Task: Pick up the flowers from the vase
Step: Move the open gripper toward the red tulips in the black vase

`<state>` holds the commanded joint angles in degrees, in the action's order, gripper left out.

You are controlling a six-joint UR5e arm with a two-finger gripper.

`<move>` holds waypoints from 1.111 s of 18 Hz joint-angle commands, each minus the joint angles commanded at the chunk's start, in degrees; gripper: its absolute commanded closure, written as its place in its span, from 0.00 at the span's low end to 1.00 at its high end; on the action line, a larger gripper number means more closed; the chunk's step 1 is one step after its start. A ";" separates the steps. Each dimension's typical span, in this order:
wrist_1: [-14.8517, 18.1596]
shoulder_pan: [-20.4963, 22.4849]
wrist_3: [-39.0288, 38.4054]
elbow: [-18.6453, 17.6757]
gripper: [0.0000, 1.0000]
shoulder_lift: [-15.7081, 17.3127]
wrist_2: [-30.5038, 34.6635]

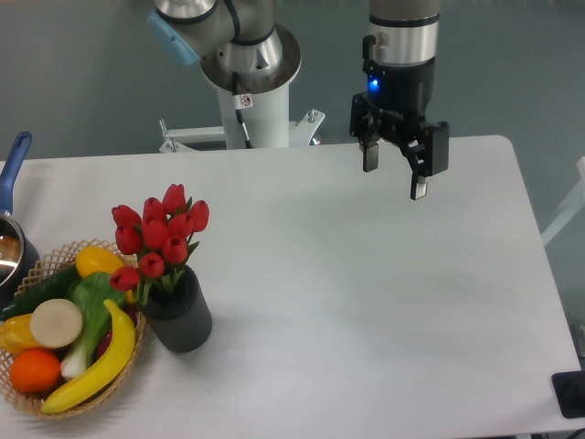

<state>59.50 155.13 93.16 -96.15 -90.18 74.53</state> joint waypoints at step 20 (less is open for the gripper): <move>-5.36 -1.93 -23.45 -8.79 0.00 2.02 -10.80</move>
<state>54.14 153.20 69.71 -104.94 -88.15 63.73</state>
